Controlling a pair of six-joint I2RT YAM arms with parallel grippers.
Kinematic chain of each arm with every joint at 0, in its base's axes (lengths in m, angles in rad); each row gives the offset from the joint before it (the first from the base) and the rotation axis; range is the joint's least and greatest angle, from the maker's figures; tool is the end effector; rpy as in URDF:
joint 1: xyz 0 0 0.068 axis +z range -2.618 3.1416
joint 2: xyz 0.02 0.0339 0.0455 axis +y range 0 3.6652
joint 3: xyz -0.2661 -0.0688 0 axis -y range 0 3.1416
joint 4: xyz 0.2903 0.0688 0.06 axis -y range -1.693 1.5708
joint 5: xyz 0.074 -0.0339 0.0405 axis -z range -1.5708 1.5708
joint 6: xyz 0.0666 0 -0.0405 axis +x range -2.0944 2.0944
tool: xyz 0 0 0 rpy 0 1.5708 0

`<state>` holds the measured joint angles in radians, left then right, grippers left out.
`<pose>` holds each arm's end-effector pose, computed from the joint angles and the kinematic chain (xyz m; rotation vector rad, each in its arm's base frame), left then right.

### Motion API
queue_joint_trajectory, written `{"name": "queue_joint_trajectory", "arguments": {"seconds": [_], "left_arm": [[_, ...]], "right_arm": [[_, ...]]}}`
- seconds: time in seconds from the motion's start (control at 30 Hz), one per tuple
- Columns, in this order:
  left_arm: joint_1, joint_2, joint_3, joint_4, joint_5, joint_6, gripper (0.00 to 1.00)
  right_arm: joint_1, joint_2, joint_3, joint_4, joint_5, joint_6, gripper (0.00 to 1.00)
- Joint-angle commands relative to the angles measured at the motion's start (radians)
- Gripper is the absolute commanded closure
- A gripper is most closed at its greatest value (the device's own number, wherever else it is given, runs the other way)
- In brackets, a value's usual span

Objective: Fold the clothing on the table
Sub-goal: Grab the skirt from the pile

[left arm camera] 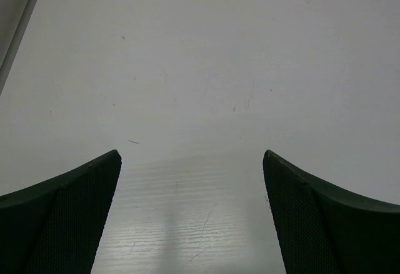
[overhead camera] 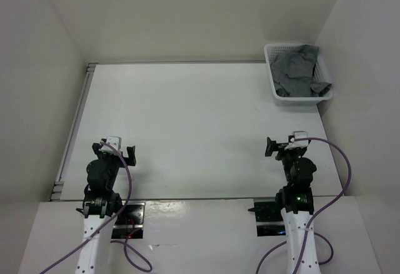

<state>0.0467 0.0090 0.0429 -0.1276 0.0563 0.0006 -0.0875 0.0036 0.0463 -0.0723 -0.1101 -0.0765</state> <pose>0.1819 0.0047 0.1726 0.0043 1.6644 -0.0110 0.1815 -0.0086 0.1826 -0.0767 1.5985 -0.0393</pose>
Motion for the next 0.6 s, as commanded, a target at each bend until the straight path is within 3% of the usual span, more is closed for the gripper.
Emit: {"name": "queue_joint_trajectory", "arguments": {"seconds": [0.0,0.33,0.47,0.57], "left_arm": [[-0.004,-0.136,-0.038,0.029,-0.007,0.013,0.0],[-0.004,-0.136,-0.038,0.029,-0.007,0.013,0.0],[-0.004,-0.136,-0.038,0.029,-0.007,0.013,0.0],[-0.004,-0.136,-0.038,0.029,-0.007,0.013,0.0]], "right_arm": [[0.002,-0.074,-0.049,0.019,0.0,-0.011,0.01],[0.002,-0.074,-0.049,0.019,0.0,-0.011,0.01],[0.002,-0.074,0.027,0.055,0.0,-0.06,0.01],[0.002,-0.074,0.123,0.185,0.143,-0.032,0.01]]}}
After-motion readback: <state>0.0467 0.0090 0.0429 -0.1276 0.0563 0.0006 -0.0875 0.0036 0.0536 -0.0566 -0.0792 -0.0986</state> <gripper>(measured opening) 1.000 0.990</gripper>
